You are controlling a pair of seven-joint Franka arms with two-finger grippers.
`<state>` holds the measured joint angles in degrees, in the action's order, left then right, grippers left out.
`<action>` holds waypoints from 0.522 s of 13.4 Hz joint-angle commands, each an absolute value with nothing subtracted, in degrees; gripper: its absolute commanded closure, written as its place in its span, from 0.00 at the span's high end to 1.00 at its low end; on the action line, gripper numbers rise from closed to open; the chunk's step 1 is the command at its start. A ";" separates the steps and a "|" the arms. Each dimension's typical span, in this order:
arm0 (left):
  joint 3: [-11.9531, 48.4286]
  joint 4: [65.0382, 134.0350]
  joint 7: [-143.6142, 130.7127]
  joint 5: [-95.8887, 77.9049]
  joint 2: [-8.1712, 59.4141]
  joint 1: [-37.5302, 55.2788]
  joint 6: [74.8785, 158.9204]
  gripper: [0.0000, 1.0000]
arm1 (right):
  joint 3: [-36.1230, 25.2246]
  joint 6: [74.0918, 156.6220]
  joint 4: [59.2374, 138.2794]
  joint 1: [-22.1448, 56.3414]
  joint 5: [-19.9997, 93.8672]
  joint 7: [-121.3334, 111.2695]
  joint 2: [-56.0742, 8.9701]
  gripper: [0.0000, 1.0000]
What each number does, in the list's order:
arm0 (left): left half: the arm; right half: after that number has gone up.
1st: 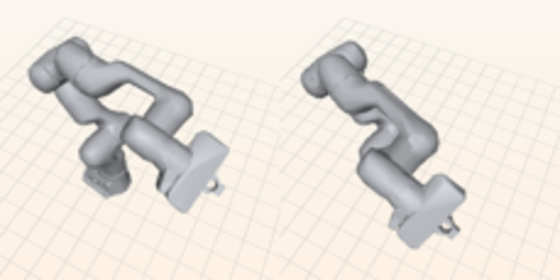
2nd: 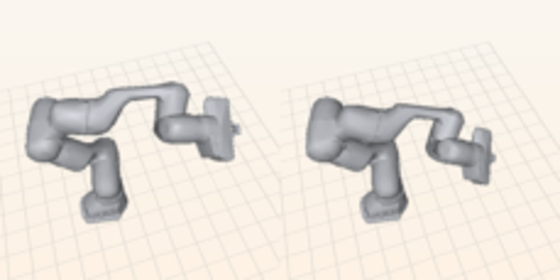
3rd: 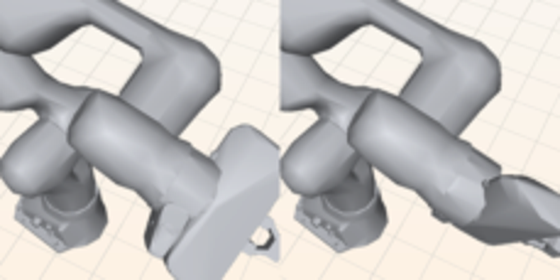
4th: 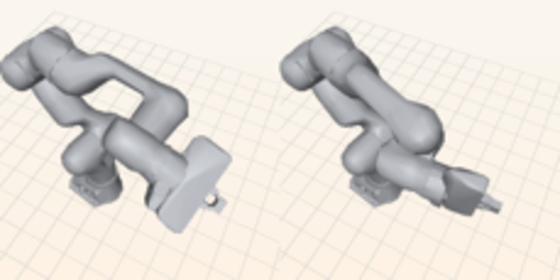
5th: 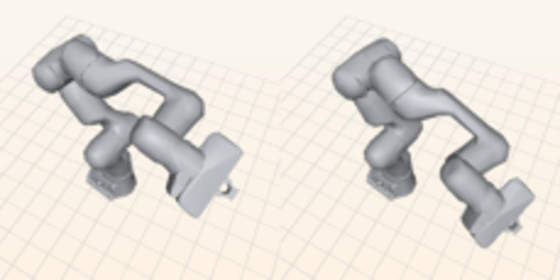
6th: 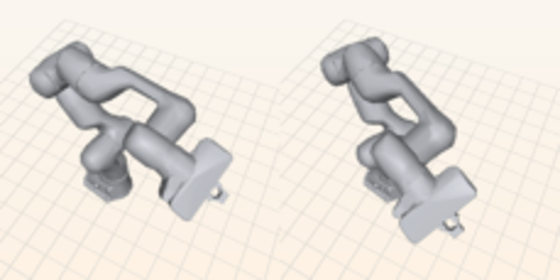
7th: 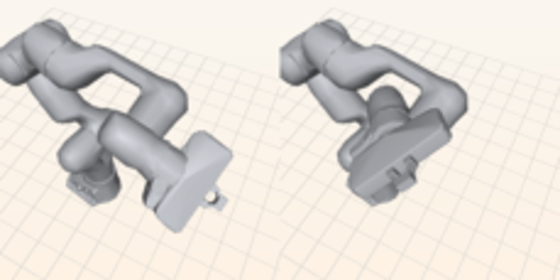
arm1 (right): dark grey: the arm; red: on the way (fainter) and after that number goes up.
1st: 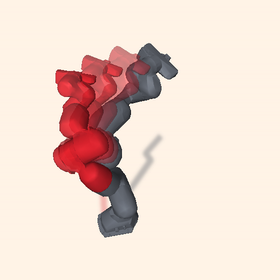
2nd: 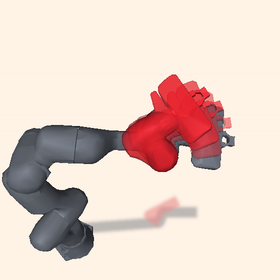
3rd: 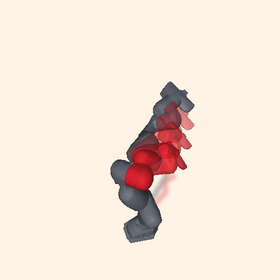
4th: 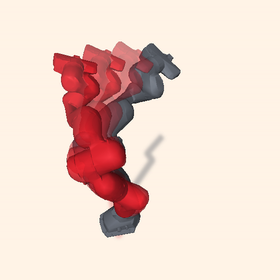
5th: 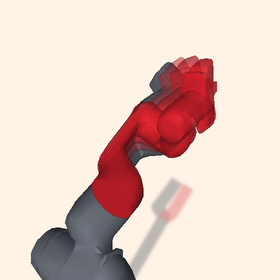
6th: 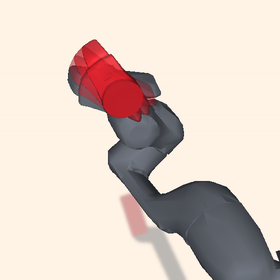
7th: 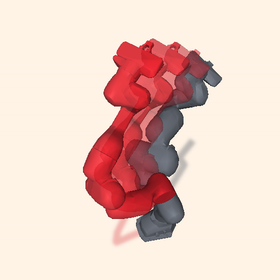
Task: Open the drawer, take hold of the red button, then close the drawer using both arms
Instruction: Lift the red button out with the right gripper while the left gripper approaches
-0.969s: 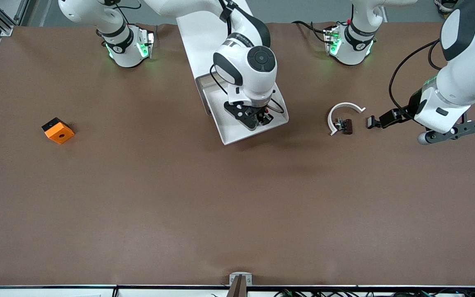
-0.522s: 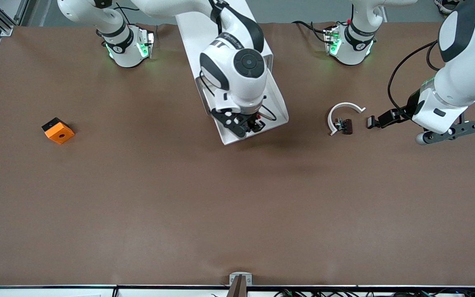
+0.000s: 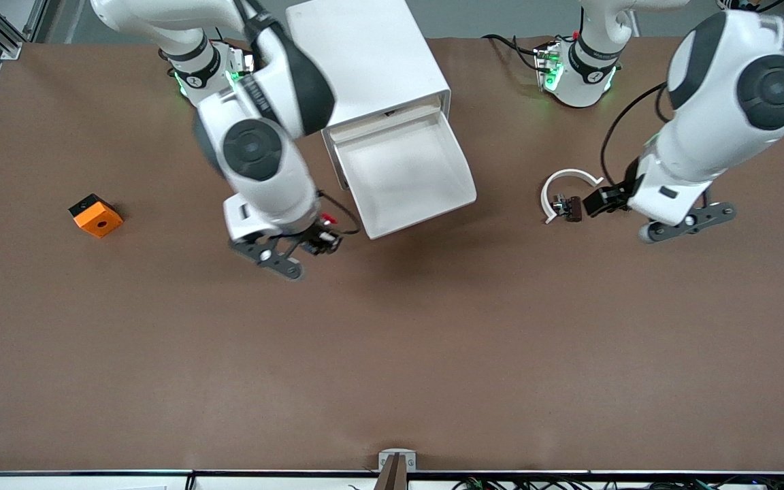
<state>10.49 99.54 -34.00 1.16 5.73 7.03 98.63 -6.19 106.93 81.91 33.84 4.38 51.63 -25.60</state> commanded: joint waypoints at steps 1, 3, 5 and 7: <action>12.91 100.11 -36.12 2.46 9.21 7.12 102.55 1.00 | -5.27 117.49 102.97 27.28 3.96 40.39 -14.43 0.00; 15.81 100.28 -36.38 2.37 12.81 7.47 107.73 1.00 | -5.27 118.12 105.28 21.91 2.64 32.91 -14.24 0.00; 16.61 100.28 -37.17 2.37 16.24 9.30 112.82 1.00 | -5.27 119.44 106.78 17.69 2.20 27.71 -14.59 0.00; 16.61 100.02 -42.33 2.02 19.76 12.38 117.75 1.00 | -5.27 122.24 109.15 13.64 2.02 21.91 -14.76 0.00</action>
<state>16.34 100.74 -38.16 1.17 16.92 10.03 114.05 -6.50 119.51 105.22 17.17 2.99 26.34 -16.68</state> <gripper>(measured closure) 0.000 0.590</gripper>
